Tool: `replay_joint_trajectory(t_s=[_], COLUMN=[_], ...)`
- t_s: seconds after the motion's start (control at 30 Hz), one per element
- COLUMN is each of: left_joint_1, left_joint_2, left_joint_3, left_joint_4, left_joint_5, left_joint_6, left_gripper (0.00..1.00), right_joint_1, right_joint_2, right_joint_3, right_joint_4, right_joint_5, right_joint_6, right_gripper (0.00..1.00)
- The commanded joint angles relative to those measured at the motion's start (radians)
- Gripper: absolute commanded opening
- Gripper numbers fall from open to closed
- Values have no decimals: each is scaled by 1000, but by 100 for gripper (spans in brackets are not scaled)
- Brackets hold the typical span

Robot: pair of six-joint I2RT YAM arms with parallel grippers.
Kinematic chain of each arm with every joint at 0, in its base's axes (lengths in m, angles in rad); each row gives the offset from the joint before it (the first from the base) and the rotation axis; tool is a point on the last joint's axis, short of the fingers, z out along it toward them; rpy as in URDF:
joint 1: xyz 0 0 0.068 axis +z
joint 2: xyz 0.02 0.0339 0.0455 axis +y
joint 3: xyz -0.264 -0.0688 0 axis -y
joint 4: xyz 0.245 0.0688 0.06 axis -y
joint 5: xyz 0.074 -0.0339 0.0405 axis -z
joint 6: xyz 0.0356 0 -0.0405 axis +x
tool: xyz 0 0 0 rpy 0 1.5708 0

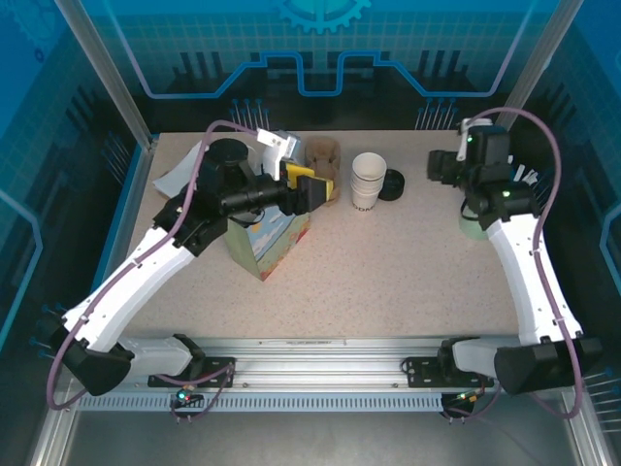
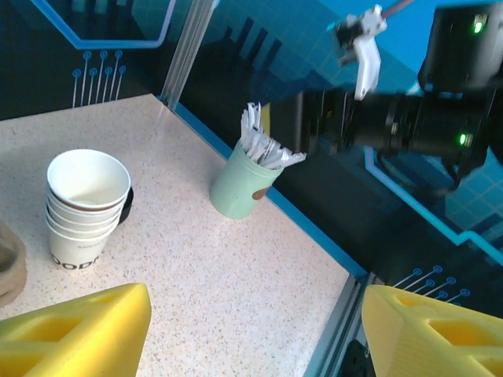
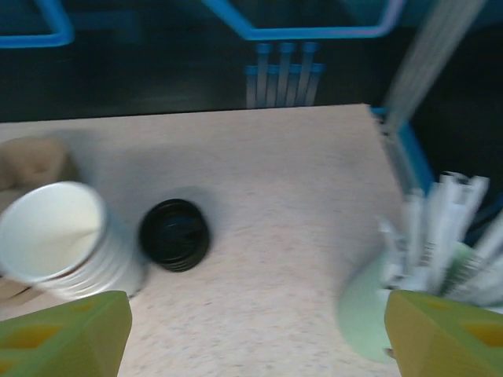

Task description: Pack the takeout coffee

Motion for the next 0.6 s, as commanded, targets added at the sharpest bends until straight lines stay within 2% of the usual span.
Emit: replay_joint_trajectory(t_s=[0.0,0.27,0.47,0.57], left_joint_1=[-27,-85,-94,-95], left_joint_2=[12,78,113,124], left_joint_3=[-67,-109,-107,-104], left_joint_4=[96,134,150,147], left_joint_5=[-11,-15,-15,-14], left_joint_6=[-10,29,48,58], left_gripper=[72,72,71,71], right_joint_1=[-97,-271,-322,-335], right_joint_2=[67,234,330,366], right_joint_3=[106,263,312,314], right_joint_4=[-73,-152,-187,-189], right_joint_5=[67,57,21,-3], right_joint_6=[-15,-19,-44,-52], right_gripper=[84,76,65,62])
